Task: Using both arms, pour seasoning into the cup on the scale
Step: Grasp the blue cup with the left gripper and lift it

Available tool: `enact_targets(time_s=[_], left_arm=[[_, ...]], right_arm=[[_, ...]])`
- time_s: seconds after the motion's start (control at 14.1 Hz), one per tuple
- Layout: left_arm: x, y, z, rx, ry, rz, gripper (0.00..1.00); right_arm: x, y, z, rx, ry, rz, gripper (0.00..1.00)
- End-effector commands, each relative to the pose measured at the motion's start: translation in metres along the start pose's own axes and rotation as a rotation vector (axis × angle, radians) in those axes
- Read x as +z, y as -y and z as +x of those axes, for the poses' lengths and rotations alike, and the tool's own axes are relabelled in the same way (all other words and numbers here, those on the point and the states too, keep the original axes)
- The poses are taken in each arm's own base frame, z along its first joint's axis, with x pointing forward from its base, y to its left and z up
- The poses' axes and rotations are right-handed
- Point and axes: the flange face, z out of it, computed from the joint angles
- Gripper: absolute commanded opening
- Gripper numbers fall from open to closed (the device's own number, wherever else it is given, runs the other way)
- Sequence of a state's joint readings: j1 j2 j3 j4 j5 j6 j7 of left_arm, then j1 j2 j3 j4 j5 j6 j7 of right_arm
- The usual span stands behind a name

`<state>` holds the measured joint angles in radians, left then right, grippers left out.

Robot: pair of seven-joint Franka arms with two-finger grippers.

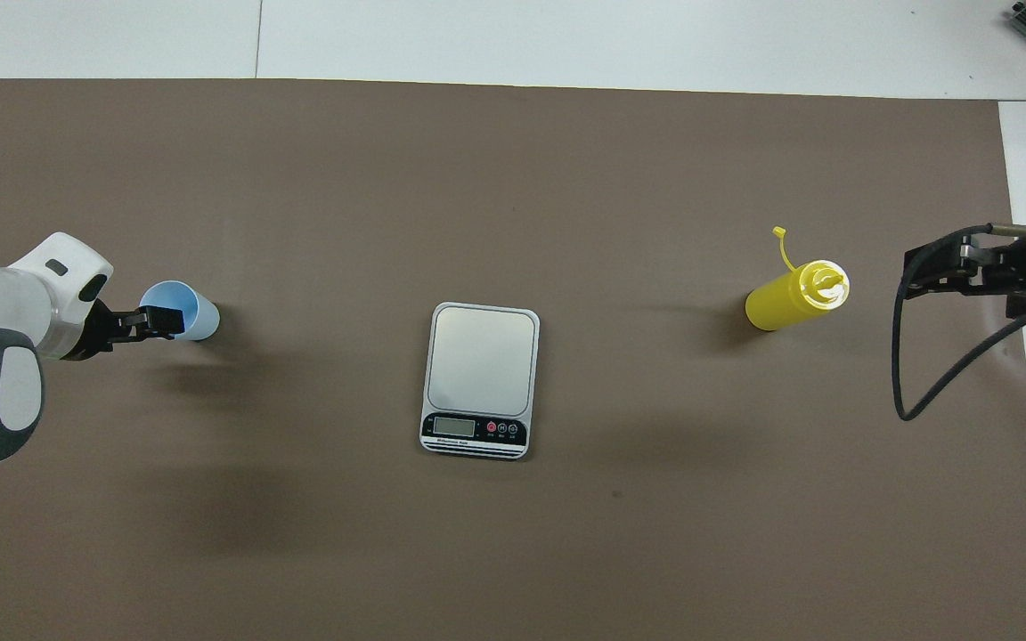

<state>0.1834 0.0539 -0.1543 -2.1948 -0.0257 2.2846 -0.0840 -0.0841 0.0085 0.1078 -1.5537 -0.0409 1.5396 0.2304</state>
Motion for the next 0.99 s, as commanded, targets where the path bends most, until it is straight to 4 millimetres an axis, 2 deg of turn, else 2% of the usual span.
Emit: enact_targets(time_s=[0.0, 0.28, 0.57, 0.92], left_arm=[[0.015, -0.003, -0.001, -0.010, -0.003, -0.005, 0.16], [0.010, -0.001, 0.003, -0.008, 0.012, -0.004, 0.15], [-0.011, 0.004, 0.013, 0.009, 0.042, -0.003, 0.15], [-0.012, 0.004, 0.015, 0.009, 0.039, -0.004, 0.15]], right_arm=[[0.000, -0.001, -0.004, -0.008, 0.009, 0.023, 1.00], [0.000, 0.000, -0.004, -0.008, 0.007, 0.023, 1.00], [0.000, -0.001, -0.004, -0.004, 0.008, 0.023, 1.00], [0.000, -0.002, -0.004, -0.007, 0.011, 0.022, 1.00]])
